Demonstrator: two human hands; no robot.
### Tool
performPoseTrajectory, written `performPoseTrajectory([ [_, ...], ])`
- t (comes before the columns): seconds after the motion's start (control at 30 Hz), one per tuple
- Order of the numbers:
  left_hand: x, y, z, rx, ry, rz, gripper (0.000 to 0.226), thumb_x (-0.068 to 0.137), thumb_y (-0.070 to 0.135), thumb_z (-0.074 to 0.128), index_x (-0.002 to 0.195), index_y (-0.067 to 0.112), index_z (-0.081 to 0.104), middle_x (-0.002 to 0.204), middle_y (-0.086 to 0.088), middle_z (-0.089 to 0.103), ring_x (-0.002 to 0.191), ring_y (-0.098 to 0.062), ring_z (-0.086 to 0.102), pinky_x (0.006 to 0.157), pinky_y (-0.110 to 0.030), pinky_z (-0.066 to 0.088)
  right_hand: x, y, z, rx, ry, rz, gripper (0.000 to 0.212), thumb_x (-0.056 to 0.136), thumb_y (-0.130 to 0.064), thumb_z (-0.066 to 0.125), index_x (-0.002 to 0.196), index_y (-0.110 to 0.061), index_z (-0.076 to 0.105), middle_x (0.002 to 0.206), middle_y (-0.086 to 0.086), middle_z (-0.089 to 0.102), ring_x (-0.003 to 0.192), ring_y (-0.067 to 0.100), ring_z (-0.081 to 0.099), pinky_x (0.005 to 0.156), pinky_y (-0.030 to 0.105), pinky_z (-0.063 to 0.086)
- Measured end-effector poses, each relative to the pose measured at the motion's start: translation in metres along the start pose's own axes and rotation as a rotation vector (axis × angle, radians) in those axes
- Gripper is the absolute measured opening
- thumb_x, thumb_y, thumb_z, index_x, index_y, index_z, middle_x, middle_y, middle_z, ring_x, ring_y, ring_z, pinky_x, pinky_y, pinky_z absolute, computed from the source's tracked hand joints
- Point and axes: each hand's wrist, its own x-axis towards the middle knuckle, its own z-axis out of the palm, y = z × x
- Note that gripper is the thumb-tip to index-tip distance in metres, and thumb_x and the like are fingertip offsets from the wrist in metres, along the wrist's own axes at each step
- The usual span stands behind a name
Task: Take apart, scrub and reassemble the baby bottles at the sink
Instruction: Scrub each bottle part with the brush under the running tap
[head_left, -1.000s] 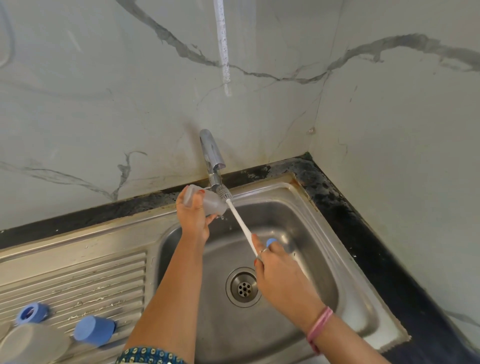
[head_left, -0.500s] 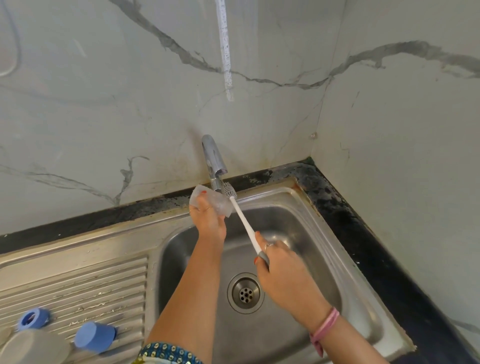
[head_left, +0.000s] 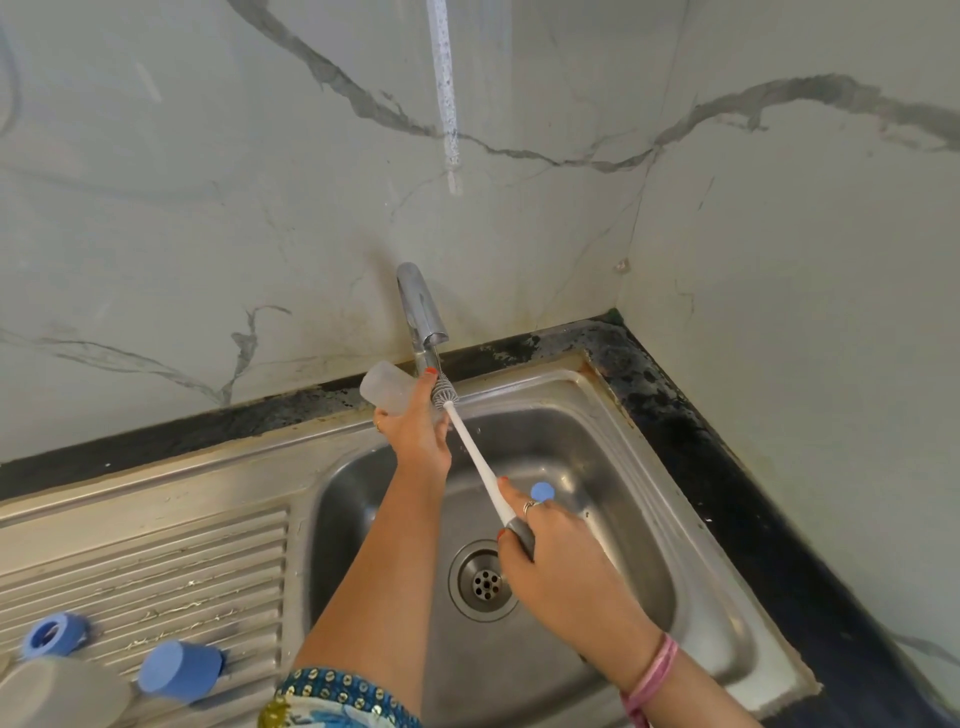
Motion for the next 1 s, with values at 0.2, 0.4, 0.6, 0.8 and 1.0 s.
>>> performPoseTrajectory([
  [0.2, -0.001, -0.015, -0.013, -0.050, -0.198, 0.013, 0.060, 0.080, 0.014, 0.078, 0.130, 0.017, 0.045, 0.118, -0.007, 0.058, 0.112, -0.022, 0.059, 0.090, -0.036, 0.056, 0.022, 0.001, -0.011, 0.120, -0.041, 0.139, 0.051, 0.097, -0.023, 0.042, 0.147, -0.031, 0.037, 0.091, 0.001, 0.059, 0.060, 0.011, 0.056, 0.059, 0.026, 0.055],
  [0.4, -0.003, -0.014, -0.020, -0.244, -0.228, -0.040, 0.034, 0.086, 0.008, 0.063, 0.118, 0.013, 0.052, 0.103, -0.008, 0.057, 0.093, -0.020, 0.059, 0.078, -0.033, 0.055, 0.017, -0.004, -0.004, 0.087, -0.063, 0.105, 0.045, 0.099, -0.023, 0.040, 0.143, -0.020, 0.042, 0.077, -0.011, 0.049, 0.060, 0.009, 0.050, 0.063, 0.030, 0.053],
  [0.6, 0.003, -0.009, -0.012, -0.153, 0.006, -0.038, 0.074, 0.073, 0.031, 0.083, 0.130, 0.011, 0.040, 0.115, -0.010, 0.060, 0.099, -0.022, 0.065, 0.087, -0.038, 0.057, 0.000, -0.006, 0.010, -0.059, 0.004, 0.030, 0.047, 0.100, -0.025, 0.039, 0.147, -0.023, 0.038, 0.077, -0.006, 0.043, 0.068, 0.013, 0.042, 0.064, 0.025, 0.033],
  [0.8, -0.006, -0.018, -0.015, -0.145, -0.305, -0.041, 0.041, 0.089, 0.019, 0.067, 0.126, 0.017, 0.048, 0.123, -0.011, 0.057, 0.117, -0.029, 0.058, 0.081, -0.042, 0.059, 0.038, -0.002, -0.008, 0.037, -0.045, 0.144, 0.051, 0.100, -0.021, 0.035, 0.150, -0.024, 0.032, 0.077, -0.005, 0.052, 0.065, 0.010, 0.051, 0.065, 0.030, 0.053],
  [1.0, -0.001, -0.005, -0.004, -0.165, -0.352, -0.005, 0.049, 0.097, 0.015, 0.052, 0.141, 0.020, 0.032, 0.127, -0.014, 0.044, 0.116, -0.034, 0.052, 0.085, -0.064, 0.051, 0.011, -0.004, -0.005, -0.030, -0.019, 0.041, 0.048, 0.101, -0.020, 0.039, 0.149, -0.017, 0.035, 0.074, -0.010, 0.044, 0.059, 0.009, 0.044, 0.066, 0.031, 0.048],
])
